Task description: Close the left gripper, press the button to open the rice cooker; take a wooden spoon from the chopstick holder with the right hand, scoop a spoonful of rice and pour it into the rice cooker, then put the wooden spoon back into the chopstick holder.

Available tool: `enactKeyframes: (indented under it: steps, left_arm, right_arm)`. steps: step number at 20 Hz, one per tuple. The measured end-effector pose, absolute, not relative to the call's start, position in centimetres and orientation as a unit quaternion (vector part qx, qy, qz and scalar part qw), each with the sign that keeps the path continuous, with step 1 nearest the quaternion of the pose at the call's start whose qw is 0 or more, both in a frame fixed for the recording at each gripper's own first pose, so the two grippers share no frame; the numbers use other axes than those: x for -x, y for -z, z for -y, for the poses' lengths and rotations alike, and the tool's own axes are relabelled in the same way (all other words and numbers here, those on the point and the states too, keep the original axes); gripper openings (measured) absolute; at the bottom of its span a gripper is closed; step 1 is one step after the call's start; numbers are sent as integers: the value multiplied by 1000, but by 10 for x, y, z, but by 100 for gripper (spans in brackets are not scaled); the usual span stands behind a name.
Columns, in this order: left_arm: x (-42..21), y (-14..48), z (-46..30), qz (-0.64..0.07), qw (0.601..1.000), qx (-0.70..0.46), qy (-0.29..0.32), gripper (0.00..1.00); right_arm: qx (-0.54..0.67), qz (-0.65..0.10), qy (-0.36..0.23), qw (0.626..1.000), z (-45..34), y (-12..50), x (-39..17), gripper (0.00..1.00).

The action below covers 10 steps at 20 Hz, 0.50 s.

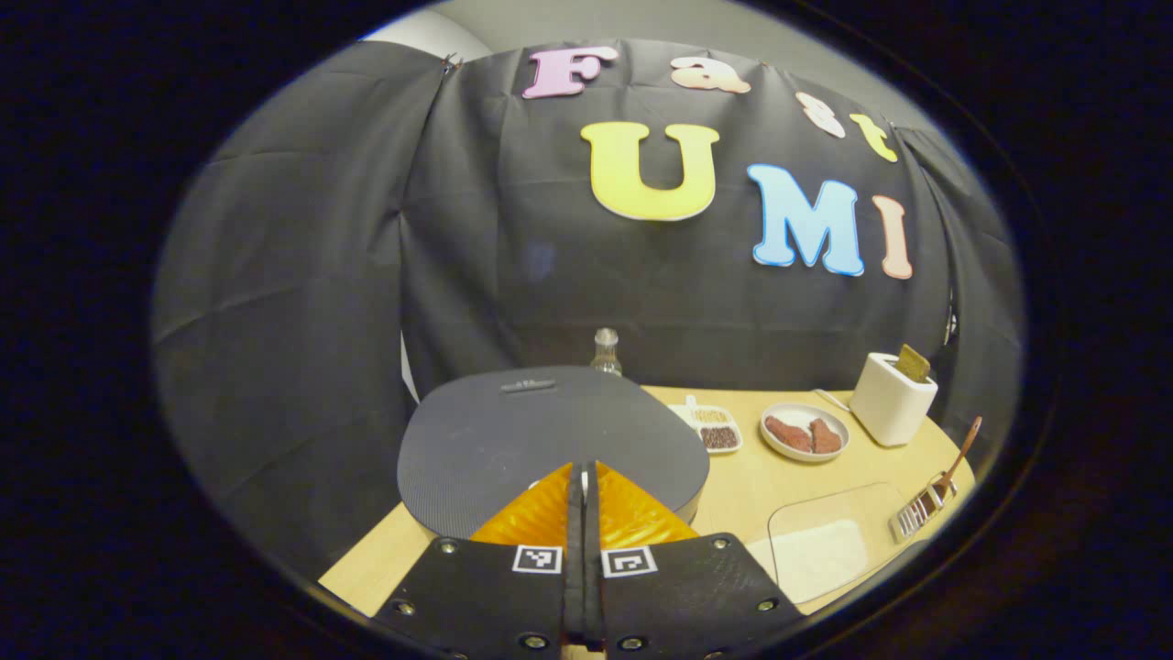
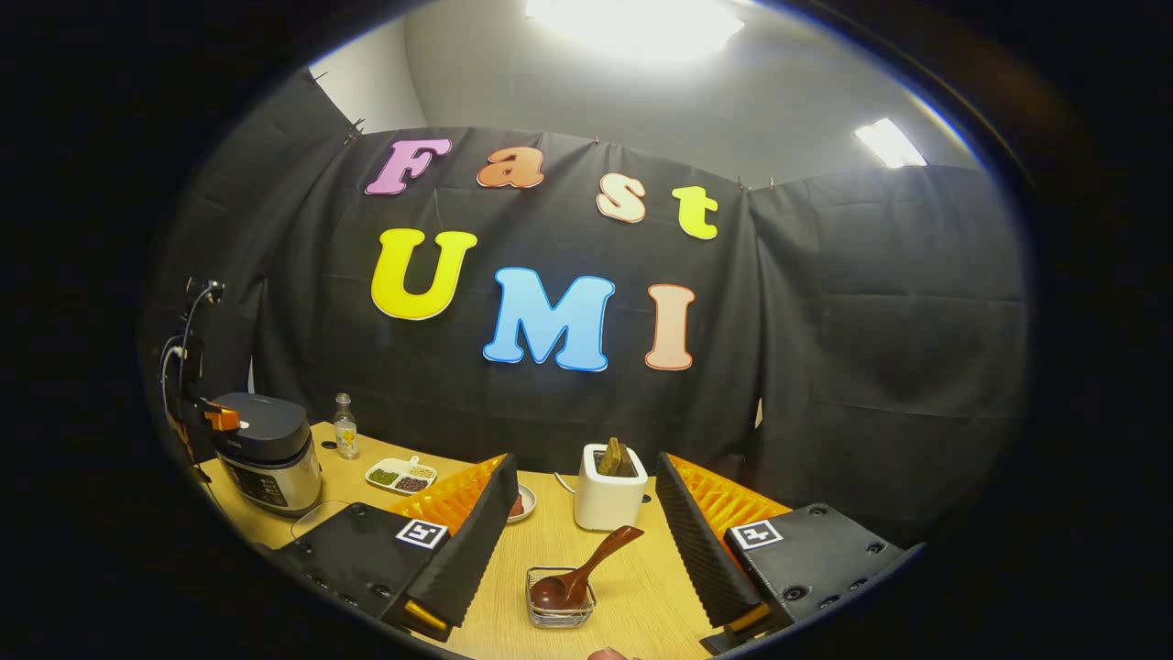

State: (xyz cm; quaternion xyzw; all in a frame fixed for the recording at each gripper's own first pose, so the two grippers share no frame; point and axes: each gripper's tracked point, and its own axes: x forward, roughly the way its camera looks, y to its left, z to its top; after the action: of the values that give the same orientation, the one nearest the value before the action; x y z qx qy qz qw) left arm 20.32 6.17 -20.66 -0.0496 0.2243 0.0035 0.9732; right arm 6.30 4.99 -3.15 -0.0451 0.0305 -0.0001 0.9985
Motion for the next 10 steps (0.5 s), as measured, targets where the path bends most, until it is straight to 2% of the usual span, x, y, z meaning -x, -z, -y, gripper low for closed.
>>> enactKeyframes:
  steps: [10]
  left_arm:
    - [-234,107,-86,-128,991,6,-35,0]
  right_arm:
    - [24,-22,11,999,-32,27,-62,94]
